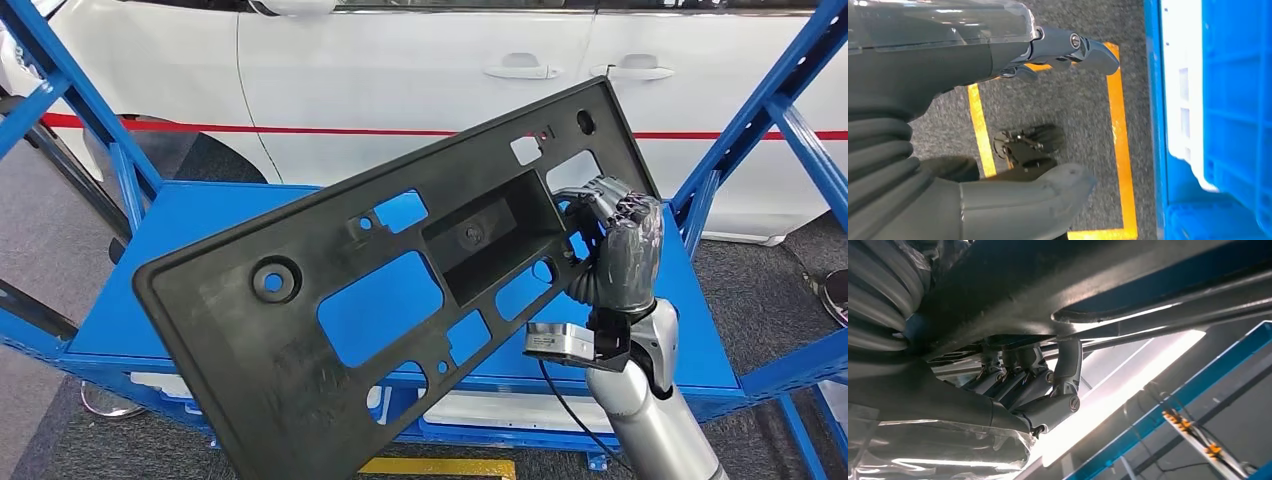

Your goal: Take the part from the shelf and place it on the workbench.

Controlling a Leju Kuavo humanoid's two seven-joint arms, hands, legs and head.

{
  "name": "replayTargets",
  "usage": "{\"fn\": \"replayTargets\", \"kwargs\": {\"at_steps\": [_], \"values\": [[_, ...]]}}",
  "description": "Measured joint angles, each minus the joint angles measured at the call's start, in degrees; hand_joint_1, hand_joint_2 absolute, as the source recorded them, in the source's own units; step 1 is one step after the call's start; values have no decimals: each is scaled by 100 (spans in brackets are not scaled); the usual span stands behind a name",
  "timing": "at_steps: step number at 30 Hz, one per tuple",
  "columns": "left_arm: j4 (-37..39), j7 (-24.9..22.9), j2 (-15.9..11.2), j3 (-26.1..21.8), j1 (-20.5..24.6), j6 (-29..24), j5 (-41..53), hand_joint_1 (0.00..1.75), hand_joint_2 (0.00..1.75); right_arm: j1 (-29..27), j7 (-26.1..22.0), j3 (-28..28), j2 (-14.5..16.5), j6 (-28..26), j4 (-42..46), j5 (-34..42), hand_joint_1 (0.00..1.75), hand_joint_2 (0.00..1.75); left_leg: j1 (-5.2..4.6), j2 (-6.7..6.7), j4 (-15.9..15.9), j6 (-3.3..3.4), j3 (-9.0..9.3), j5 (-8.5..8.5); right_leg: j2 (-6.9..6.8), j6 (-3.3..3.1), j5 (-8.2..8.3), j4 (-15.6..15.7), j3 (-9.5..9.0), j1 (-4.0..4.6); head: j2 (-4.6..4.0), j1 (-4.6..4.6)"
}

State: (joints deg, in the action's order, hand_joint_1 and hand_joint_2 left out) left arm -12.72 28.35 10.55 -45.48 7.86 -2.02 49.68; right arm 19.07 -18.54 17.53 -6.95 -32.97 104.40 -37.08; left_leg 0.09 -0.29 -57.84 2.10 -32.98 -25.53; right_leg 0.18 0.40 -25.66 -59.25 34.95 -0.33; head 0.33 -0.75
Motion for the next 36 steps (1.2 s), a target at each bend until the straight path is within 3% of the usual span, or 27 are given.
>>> {"fn": "replayTargets", "kwargs": {"at_steps": [2,4,5,6,7,10,12,16,18,20,21,22,23,25,27,30,32,33,36], "values": [[0,0,7,-14,0,11,-22,0,175,-6,-19,34,-60,-3,80,110,175,175,34,9,66,56,24,48,-2,47,-240,-351,154,-4,0,2],[1,3,14,-42,-17,13,-51,0,175,-45,-35,81,-124,2,170,304,175,175,30,12,71,78,19,52,-2,86,-612,-1074,490,-25,0,3],[2,9,17,-60,-39,3,-70,0,175,-80,-30,108,-161,12,227,406,175,175,29,12,68,78,16,50,-3,104,-720,-1385,638,-38,0,3],[3,18,19,-76,-68,-8,-89,0,175,-114,-16,131,-199,29,284,489,175,175,29,11,63,76,16,46,-3,119,-726,-1530,710,-51,0,2],[4,32,20,-92,-98,-19,-106,0,175,-139,6,152,-233,55,342,563,175,175,32,9,54,68,18,41,-4,130,-622,-1451,671,-63,0,3],[8,94,33,-142,-145,-25,-149,0,175,-157,65,201,-318,143,480,718,175,175,32,0,-16,8,14,-7,-8,123,-108,-368,124,-82,0,3],[9,127,40,-177,-139,-13,-187,0,175,-154,73,227,-341,193,526,787,175,175,17,-7,-54,-50,-5,-36,-2,70,-32,-6,-51,-59,0,2],[9,149,48,-225,-116,-82,-175,0,175,-102,71,319,-350,280,551,854,175,175,25,-6,-144,-173,-34,-119,3,-79,-19,21,-55,-63,0,-1],[9,125,62,-228,-100,-207,-119,0,175,-66,70,379,-348,304,551,857,175,175,38,-2,-627,-228,-247,-416,-14,-140,-11,38,-65,-76,0,-2],[9,113,75,-235,-97,-223,-166,0,175,-63,70,433,-348,307,544,852,175,175,47,-2,-1406,-257,-611,-774,-26,-164,-18,35,-60,-61,0,-2],[9,113,79,-252,-104,-192,-224,0,175,-70,70,460,-348,302,536,849,175,175,49,-1,-1673,-259,-740,-845,-28,-168,-21,32,-61,-51,0,-2],[9,116,83,-275,-114,-150,-284,0,175,-79,70,482,-348,296,526,847,175,175,49,-1,-1733,-250,-773,-806,-27,-171,-22,30,-63,-42,0,-2],[9,122,86,-304,-122,-108,-340,0,175,-88,70,500,-347,289,518,847,175,175,47,-1,-1560,-230,-696,-661,-25,-171,-24,29,-70,-34,0,-2],[9,132,88,-361,-131,-61,-418,0,175,-99,70,522,-346,270,504,842,175,175,27,-1,-735,-150,-306,-260,-20,-165,-30,28,-89,-16,0,-1],[9,142,88,-417,-131,-51,-453,0,175,-100,69,539,-345,258,485,834,175,175,-6,2,-139,-82,-33,-59,-19,-132,-34,27,-90,1,0,-1],[9,148,92,-480,-141,-51,-478,0,175,-102,68,584,-341,257,435,830,175,175,-23,2,-32,-34,1,-31,-26,-38,-23,46,-83,-4,0,-2],[9,136,107,-506,-142,-56,-506,0,175,-93,68,601,-339,270,411,830,175,175,6,5,46,23,33,22,-25,22,-111,-58,-47,-9,0,2],[9,122,115,-520,-133,-58,-518,0,175,-86,68,605,-339,280,401,831,175,175,25,8,82,50,48,44,-23,48,-244,-263,44,-12,0,4],[9,87,133,-562,-116,-64,-533,0,175,-91,68,628,-337,313,354,838,175,175,22,13,87,78,38,50,-19,110,-754,-1343,565,-48,0,5]]}}
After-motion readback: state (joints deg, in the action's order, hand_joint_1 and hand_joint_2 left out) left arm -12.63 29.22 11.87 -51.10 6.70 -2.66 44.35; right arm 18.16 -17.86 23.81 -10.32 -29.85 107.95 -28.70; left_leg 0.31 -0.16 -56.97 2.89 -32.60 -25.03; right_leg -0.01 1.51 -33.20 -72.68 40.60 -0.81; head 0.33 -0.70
